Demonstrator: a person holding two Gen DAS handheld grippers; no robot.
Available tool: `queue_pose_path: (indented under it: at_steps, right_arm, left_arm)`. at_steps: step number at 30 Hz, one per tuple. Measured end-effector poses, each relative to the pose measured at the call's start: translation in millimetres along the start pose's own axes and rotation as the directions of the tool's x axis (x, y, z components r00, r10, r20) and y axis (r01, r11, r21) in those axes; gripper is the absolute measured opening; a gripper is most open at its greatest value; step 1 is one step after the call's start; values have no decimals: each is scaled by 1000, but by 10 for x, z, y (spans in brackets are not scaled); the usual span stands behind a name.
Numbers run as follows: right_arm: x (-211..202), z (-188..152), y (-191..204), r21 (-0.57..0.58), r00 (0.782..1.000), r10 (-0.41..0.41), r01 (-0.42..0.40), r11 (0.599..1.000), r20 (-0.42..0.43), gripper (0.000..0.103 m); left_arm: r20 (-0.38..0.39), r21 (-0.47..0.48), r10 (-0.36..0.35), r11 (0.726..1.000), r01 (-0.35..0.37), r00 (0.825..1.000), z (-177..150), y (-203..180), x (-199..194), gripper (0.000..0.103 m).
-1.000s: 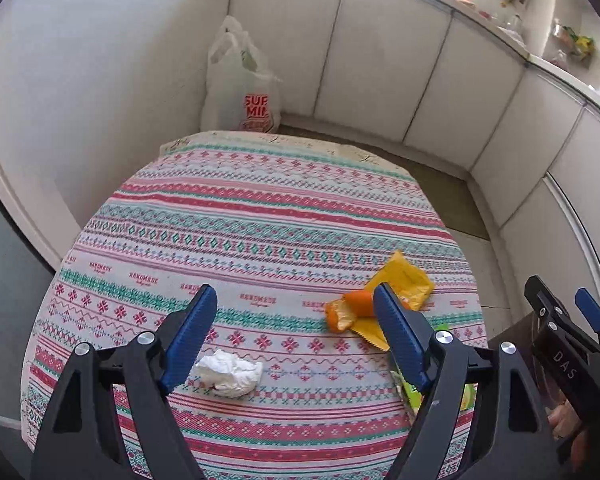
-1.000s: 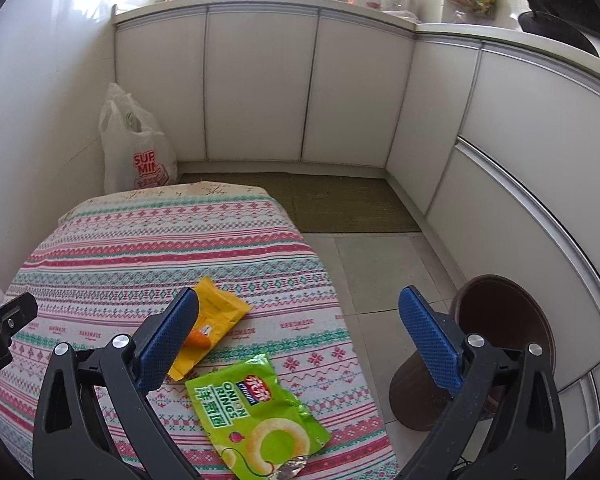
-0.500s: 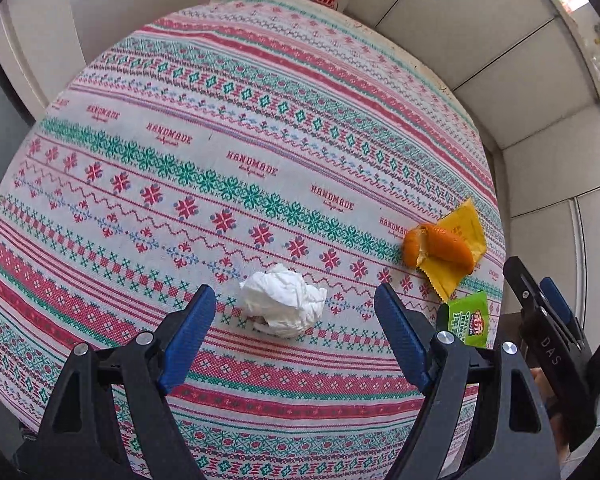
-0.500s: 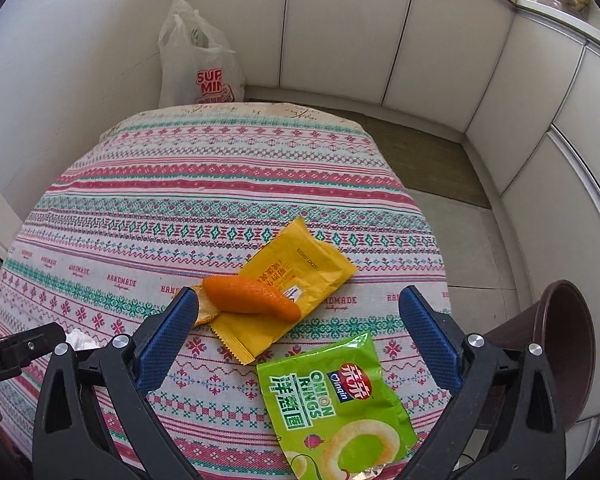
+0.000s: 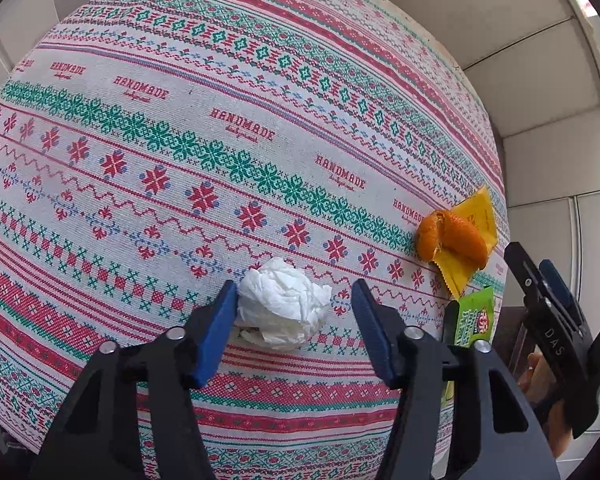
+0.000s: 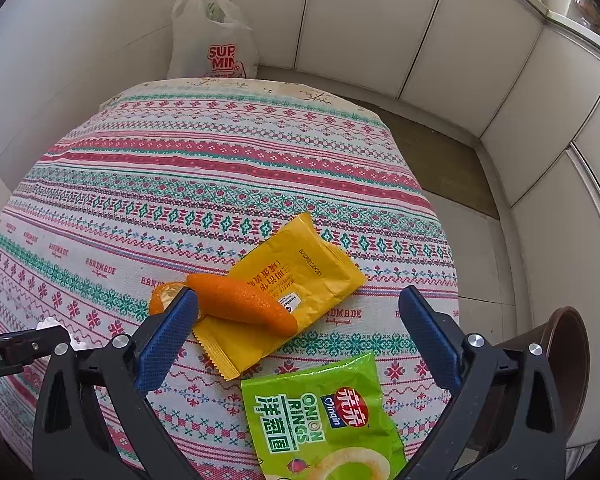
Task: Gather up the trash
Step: 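Grasp the crumpled white tissue with the left tool while the right tool approaches the orange peel, then grasp the orange peel with the right tool while the left tool holds the tissue, then carry the tissue and orange peel over the brown bin with both tools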
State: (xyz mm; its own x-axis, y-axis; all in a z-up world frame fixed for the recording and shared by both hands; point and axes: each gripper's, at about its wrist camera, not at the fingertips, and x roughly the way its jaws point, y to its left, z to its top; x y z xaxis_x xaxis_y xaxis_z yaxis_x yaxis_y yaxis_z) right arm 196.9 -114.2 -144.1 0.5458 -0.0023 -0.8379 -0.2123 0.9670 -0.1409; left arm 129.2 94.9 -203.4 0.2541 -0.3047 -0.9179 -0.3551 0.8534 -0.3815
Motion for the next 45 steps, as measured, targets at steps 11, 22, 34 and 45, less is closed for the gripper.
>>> queue_pose_path:
  at_steps: [11,22,34,45]
  right_arm:
    - [140,-13,360,-241,996,86,-88,967,-18,96]
    - [389,-46,567,-325,990,112,-133,936,-83,83]
    - [500,30,754,-254,977,185,-208,945,-109,21]
    - [233,48,793,-232,978,206,-209,950,-40,15]
  left_arm:
    - [156,140,28,989,-51,987,87,-155,-424,31]
    - [288,125,-43,992,7,957,283,5,-1023,32]
    - [347,168,-9,984,-53,938,210,-37,-1136,33]
    - [471,210,53,963,-170,881,100,-215,-1384,33]
